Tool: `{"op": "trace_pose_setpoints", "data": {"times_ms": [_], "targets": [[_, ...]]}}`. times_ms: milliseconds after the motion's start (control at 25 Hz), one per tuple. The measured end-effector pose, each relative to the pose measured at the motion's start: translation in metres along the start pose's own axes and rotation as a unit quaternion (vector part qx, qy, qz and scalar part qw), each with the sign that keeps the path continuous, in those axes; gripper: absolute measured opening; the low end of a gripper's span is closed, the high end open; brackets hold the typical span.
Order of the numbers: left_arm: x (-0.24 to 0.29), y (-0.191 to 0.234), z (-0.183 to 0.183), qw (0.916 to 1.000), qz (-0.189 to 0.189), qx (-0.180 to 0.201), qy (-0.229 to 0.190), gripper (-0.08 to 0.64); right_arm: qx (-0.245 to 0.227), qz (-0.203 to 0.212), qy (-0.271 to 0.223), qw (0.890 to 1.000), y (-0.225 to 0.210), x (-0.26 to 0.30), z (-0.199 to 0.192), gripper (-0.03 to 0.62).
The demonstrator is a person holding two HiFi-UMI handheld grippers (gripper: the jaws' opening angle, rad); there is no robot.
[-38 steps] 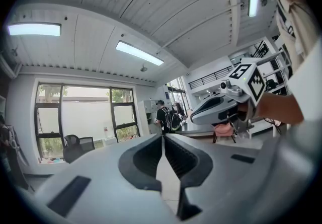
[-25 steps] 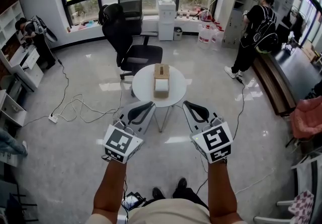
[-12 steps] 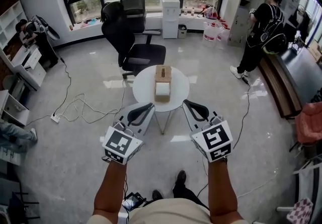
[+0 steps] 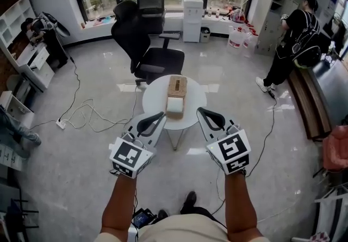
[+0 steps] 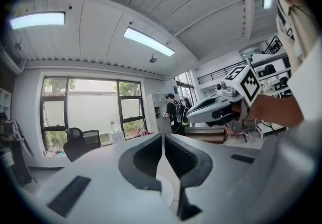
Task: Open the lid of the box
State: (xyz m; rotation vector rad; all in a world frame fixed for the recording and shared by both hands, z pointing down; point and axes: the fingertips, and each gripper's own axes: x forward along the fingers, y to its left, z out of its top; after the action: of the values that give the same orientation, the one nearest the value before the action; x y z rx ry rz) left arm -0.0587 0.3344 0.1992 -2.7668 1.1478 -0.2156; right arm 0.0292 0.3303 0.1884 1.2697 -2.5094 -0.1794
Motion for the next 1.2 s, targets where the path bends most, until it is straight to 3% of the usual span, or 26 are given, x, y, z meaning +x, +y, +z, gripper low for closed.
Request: {"op": "trace_pose_setpoints", "data": {"times_ms": [640,840,1200], "targets": [[0.093,0.026,-0.01,0.999,0.037,-0.006,0.024,0.023,0.003,0.038,-0.007,0.999,-0.088,0.053,-0.026,-0.008],[0.119,0.044,-0.013,0.9996,0.021,-0.003,0.021,0.023,0.012,0.027,0.002,1.0,-0.106,0.074,-0.034,-0.009],[0.177,0.116,-0.02,0.9991,-0.041,-0.006,-0.006,0.023,0.026,-0.038,0.023,0.999,-0.148,0.133,-0.033,-0.009]]}}
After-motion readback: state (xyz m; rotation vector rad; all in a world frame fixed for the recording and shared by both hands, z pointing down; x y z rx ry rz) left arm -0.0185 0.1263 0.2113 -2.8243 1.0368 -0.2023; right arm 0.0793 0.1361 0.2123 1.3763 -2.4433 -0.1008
